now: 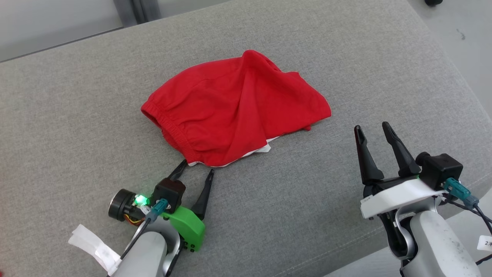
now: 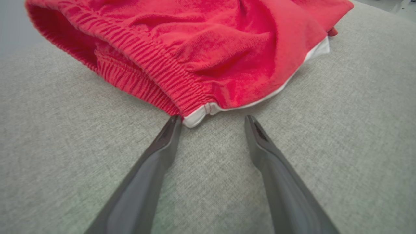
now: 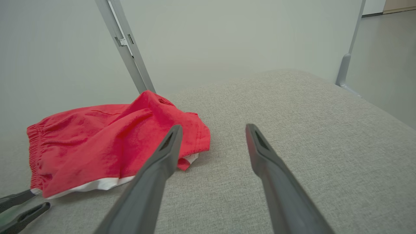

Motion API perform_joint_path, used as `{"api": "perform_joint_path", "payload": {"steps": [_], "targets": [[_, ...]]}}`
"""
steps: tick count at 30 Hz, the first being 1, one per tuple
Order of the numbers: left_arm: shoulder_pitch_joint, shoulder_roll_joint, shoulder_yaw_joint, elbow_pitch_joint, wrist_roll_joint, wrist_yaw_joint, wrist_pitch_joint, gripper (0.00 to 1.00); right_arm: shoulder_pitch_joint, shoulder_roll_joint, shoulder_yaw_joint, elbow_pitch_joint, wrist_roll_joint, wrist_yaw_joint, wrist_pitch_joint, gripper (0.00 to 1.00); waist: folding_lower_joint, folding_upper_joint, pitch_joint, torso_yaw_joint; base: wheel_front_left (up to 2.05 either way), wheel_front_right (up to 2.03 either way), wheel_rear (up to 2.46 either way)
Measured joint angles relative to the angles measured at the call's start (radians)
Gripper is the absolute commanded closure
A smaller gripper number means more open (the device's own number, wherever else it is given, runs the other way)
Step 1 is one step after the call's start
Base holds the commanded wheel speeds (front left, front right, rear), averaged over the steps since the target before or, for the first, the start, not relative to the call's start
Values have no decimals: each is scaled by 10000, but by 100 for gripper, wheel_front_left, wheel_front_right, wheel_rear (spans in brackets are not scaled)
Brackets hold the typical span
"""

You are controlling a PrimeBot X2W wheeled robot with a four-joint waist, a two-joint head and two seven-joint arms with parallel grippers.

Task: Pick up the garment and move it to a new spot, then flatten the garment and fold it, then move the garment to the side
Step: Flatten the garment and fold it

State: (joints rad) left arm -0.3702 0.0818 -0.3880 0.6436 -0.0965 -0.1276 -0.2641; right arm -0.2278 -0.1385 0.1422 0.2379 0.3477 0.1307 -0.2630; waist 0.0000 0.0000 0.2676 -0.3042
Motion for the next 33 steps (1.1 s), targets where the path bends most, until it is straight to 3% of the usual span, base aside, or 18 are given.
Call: {"api": "perform_joint_path", "payload": {"steps": [1, 3, 4, 5, 6, 16, 33], "targets": [[-5, 0, -2, -4, -10, 0, 0, 0, 0, 6, -12, 2, -2, 0, 0, 0, 0, 0, 7, -7, 0, 0, 0], [-5, 0, -27, -125, -77, -2, 2, 23, 3, 10, -42, 23, -15, 0, 0, 0, 0, 0, 7, 1, 0, 0, 0], [-5, 0, -31, -228, -92, -2, 0, 56, 3, 13, -58, 46, -21, 0, 0, 0, 0, 0, 8, 12, 0, 0, 0], [-4, 0, -25, -282, -138, -4, 0, 65, 5, 23, -63, 63, -50, 0, 0, 0, 0, 0, 7, 25, 0, 0, 0], [-2, 10, -33, -326, -171, -4, 0, 99, 5, 31, -65, 82, -77, 0, 0, 0, 0, 0, 3, 41, 0, 0, 0], [164, 94, -238, -888, -347, -12, 0, 100, 14, -27, -2, 523, -192, 0, 2, 0, 0, 0, -163, 312, 0, 0, 0], [1216, 50, 1243, -2894, -199, 92, 0, 100, -177, -305, 880, 2890, -249, 0, 42, 0, 0, 0, -896, 1578, 0, 0, 0]]}}
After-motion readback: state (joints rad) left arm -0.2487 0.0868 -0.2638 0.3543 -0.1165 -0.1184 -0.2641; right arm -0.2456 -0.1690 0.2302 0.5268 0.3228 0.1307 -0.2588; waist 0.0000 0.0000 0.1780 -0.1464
